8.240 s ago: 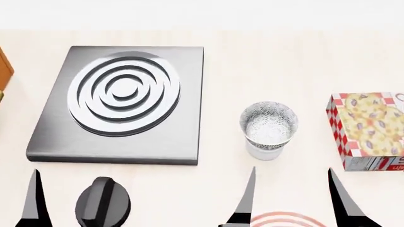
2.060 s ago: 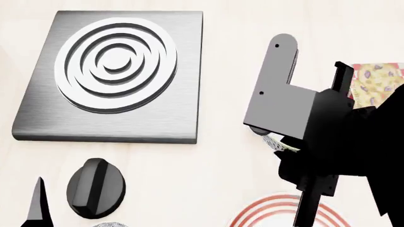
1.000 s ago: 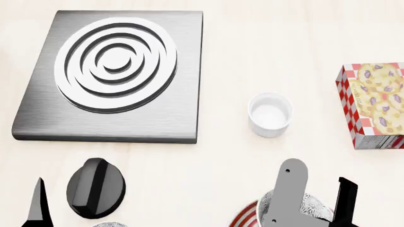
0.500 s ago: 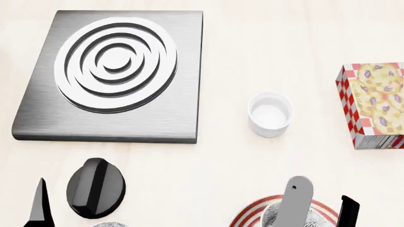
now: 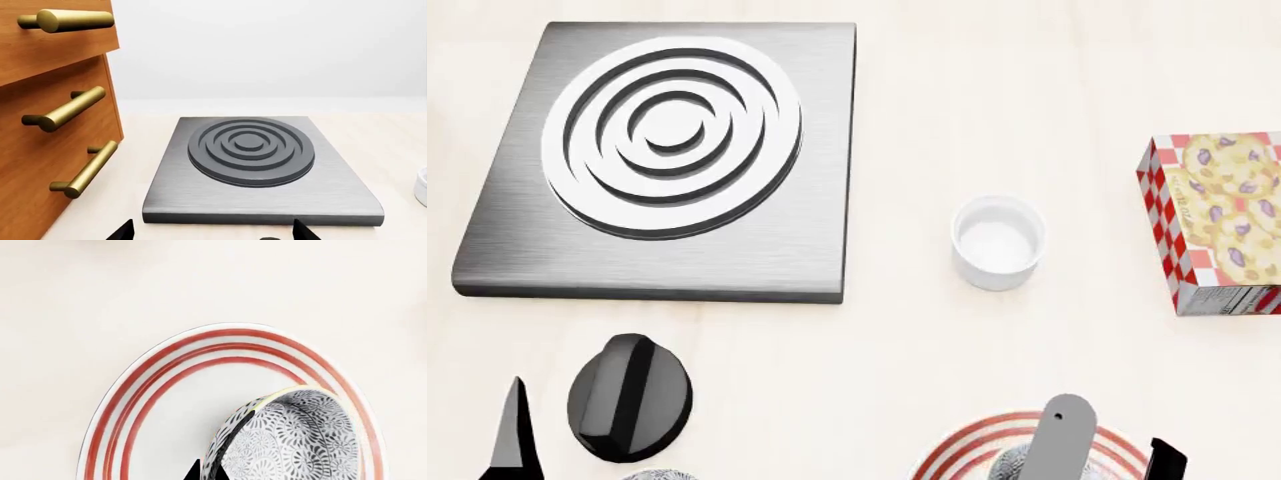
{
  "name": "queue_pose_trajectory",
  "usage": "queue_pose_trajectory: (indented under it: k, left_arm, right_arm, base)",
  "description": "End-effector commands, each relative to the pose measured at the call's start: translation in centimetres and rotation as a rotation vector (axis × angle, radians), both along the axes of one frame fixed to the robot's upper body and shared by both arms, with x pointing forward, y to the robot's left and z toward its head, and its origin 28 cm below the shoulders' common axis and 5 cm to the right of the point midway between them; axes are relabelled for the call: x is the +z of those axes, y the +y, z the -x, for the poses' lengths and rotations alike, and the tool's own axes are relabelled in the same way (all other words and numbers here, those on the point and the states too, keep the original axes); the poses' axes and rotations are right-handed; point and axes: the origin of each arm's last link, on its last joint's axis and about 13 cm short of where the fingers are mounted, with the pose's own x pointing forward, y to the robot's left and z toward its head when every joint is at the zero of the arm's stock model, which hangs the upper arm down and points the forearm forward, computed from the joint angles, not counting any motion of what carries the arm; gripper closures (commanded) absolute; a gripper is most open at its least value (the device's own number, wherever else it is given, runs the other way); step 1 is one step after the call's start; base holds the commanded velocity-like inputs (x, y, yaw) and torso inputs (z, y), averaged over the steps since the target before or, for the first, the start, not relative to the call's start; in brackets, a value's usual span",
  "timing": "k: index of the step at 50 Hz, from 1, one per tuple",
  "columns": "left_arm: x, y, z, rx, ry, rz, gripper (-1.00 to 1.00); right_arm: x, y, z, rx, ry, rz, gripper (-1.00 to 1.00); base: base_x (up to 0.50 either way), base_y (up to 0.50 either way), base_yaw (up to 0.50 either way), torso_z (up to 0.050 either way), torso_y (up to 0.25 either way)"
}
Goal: Pick the akita bowl on the ramekin and place it on the plate.
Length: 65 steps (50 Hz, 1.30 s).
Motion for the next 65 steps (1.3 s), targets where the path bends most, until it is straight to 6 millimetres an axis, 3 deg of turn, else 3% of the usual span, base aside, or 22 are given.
queue_pose_trajectory:
  k: [1,22,23,45,65]
  left_arm:
    - [-0.1,0.0,0.0,0.001,0.001,-0.001,-1.00]
    - [0.0,0.1,0.0,0.003,-0.003,-0.002,-1.00]
    - [0.0,0.1,0.0,0.003,-0.003,-0.003,-1.00]
    - [-0.1,-0.1,0.0,-0.006,-0.002,-0.004,-1.00]
    - [0.0,0.0,0.0,-0.001,-0.001,-0.002,-1.00]
  right_arm:
    - [-0.7,0.1,-0.3,-0.009,-0.011,-0.019,1.00]
    - [-2.0,0.4,-0.4,-0.028,0.030,-0.049,1.00]
    - [-2.0,0.5,-0.3,-0.029,0.033,-0.045,-1.00]
    - [-2.0,0.5,-0.3,-0.047,-0.007,-0.080,-1.00]
    - [-1.6,1.8,-1.0,0.012,-0.086,-0.274,-1.00]
  base:
    - [0.00,0.00,0.00,0.000,0.000]
    - [0.00,0.00,0.00,0.000,0.000]
    - [0.00,0.00,0.00,0.000,0.000]
    - [0.00,0.00,0.00,0.000,0.000]
    - [0.00,0.00,0.00,0.000,0.000]
